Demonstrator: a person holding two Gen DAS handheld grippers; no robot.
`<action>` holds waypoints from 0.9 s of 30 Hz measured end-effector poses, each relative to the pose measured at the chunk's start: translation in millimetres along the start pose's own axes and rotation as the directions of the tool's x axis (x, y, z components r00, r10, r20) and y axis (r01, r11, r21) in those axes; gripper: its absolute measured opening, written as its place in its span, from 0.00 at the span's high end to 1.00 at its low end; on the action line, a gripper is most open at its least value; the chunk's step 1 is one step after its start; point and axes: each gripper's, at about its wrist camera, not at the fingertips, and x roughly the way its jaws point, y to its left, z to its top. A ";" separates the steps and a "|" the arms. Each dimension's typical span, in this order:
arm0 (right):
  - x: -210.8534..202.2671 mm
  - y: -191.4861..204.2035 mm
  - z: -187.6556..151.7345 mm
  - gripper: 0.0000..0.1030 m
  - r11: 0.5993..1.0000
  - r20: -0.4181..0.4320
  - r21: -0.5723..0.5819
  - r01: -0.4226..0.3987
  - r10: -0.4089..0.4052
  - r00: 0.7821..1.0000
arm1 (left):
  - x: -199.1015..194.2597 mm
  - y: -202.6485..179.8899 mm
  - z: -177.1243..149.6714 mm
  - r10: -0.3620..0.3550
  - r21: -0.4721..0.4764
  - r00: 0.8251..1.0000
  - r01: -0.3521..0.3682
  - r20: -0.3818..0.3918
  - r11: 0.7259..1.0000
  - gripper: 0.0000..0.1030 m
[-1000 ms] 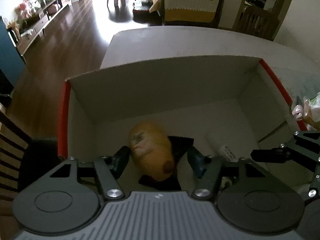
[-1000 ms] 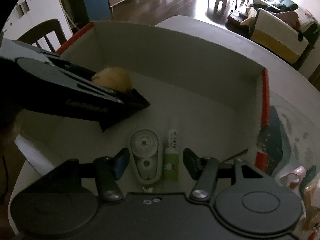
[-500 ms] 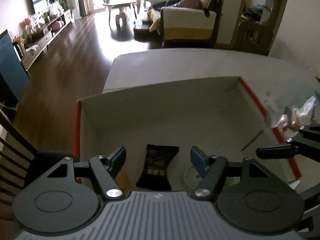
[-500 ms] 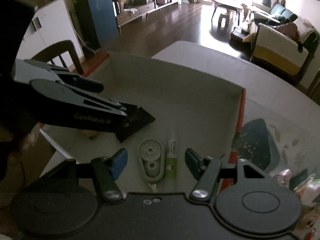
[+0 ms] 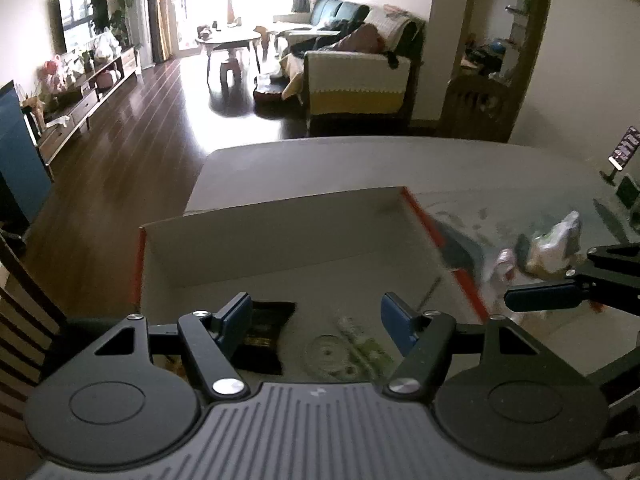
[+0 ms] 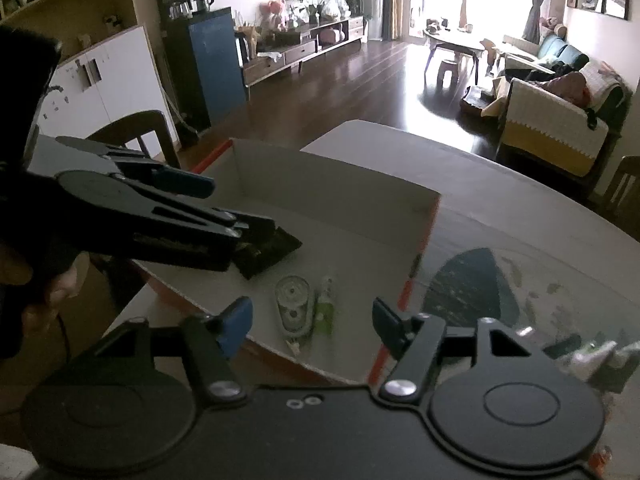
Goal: Organize objects
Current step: 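Withdraw both tools from the box back over the table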
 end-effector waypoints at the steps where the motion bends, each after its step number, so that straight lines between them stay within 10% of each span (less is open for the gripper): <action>1: -4.6 -2.6 -2.5 0.36 1.000 0.003 0.002 -0.002 0.002 1.000 | -2.7 -3.5 0.6 -0.003 0.000 1.000 0.003 0.005 1.000 0.32; 27: -98.5 -119.6 -102.6 0.09 0.987 0.090 0.157 0.033 -0.048 0.995 | -16.0 -148.7 -35.1 -0.087 -0.008 0.996 0.088 0.016 0.996 0.27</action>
